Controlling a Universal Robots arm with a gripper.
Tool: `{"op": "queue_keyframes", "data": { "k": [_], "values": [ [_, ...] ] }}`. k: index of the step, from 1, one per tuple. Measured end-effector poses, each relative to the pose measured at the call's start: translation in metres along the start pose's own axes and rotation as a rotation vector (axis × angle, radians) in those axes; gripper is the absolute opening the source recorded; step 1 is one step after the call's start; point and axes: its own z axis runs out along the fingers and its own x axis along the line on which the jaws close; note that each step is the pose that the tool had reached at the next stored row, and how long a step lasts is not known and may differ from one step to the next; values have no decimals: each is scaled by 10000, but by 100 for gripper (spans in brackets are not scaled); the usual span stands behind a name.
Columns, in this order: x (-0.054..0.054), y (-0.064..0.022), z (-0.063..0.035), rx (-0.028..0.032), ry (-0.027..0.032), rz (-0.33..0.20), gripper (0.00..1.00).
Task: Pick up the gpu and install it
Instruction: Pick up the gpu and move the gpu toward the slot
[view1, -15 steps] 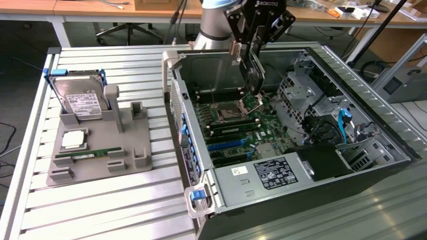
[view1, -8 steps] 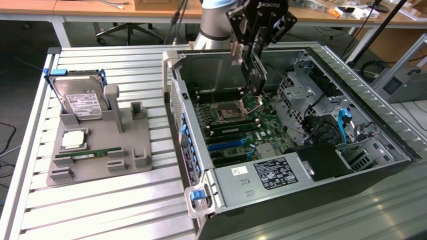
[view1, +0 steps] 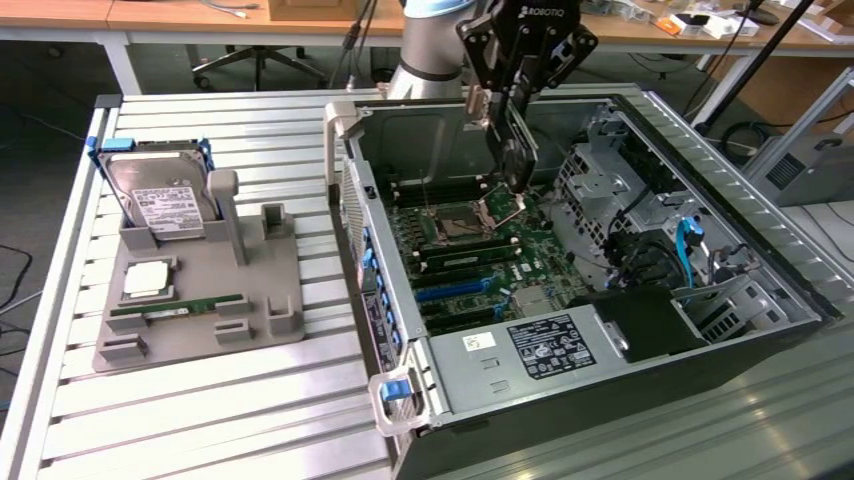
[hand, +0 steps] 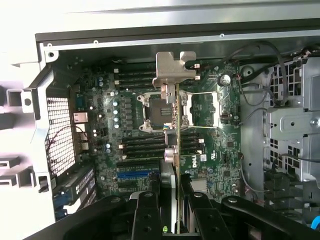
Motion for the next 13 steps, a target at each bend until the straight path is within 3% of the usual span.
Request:
{"op": "queue_keyframes", "data": {
  "k": [13],
  "values": [
    [-34,2,9,47,-4,-1,27]
  ]
}}
